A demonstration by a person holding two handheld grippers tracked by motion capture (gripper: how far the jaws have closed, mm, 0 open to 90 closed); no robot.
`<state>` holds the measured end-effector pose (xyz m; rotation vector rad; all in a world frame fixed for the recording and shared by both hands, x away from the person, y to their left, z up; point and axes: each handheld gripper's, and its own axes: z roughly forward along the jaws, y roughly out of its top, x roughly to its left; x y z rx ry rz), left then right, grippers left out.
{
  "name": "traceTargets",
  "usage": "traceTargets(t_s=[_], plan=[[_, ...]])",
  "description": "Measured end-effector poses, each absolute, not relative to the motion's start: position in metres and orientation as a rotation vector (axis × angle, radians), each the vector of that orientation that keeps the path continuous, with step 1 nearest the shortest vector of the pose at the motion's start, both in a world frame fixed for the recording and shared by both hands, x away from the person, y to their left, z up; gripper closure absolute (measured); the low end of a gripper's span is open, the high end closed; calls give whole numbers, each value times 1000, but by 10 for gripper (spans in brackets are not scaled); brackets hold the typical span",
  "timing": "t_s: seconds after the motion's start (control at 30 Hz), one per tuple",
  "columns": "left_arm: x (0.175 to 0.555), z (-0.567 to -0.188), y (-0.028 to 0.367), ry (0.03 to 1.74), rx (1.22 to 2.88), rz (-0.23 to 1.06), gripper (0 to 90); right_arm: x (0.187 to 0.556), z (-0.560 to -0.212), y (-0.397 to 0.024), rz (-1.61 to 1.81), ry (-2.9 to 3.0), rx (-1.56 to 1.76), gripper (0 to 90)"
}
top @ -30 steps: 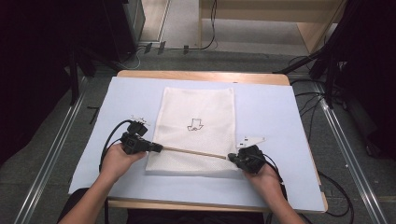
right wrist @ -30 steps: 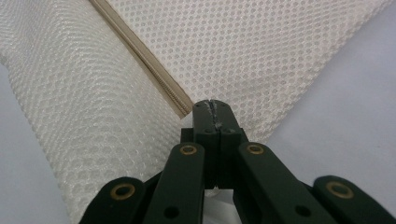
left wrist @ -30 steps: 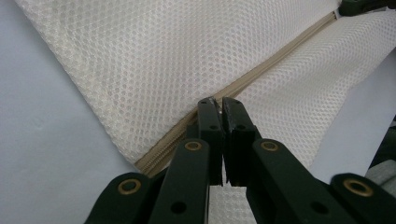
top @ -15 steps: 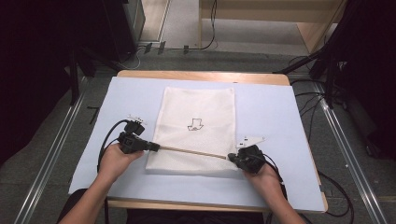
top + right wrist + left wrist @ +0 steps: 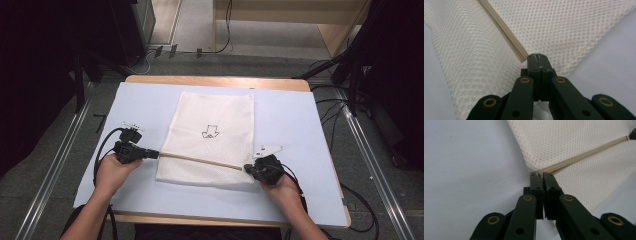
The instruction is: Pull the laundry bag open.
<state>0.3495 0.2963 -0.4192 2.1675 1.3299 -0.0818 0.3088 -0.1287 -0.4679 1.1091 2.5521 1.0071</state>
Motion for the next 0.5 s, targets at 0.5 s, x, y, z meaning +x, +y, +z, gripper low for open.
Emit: traceTargets(t_s=[0.5], plan=[[344, -422, 299, 1328, 2155, -134, 887, 312, -467, -130, 1006, 2574, 1117, 900]])
